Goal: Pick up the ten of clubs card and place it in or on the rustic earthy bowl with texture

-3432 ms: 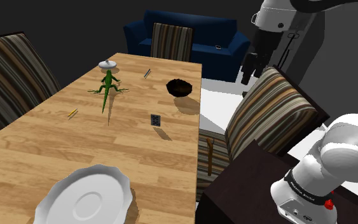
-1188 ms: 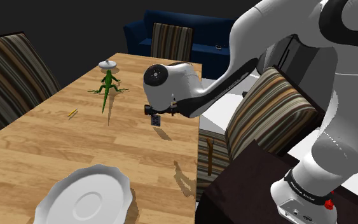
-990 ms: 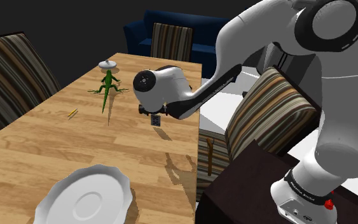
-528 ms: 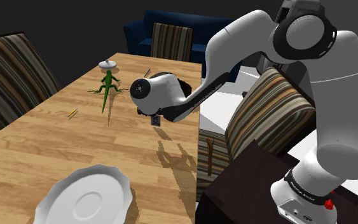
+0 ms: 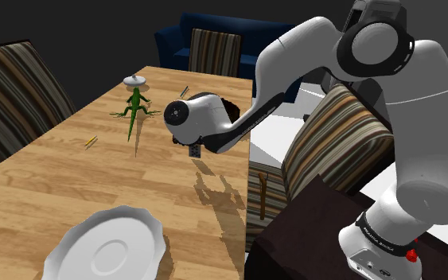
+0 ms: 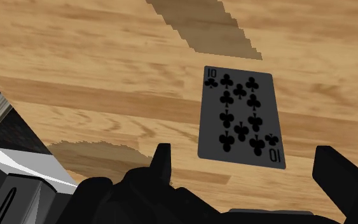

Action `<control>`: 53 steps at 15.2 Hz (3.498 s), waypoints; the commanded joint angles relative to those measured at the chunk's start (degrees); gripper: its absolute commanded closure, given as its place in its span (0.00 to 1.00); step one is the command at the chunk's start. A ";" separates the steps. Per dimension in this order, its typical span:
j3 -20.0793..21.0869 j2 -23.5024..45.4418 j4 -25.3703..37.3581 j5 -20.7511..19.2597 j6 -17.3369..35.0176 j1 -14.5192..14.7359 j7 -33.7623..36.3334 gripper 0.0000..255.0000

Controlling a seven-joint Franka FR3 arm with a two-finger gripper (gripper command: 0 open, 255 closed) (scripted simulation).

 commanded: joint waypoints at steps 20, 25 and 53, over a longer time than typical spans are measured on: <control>2.11 -4.23 -0.67 3.58 -1.44 -1.56 -3.48 1.00; 3.38 -6.73 -0.73 5.87 -2.44 -2.49 -5.77 1.00; 5.04 -14.92 3.46 14.26 -1.48 -12.83 -23.51 1.00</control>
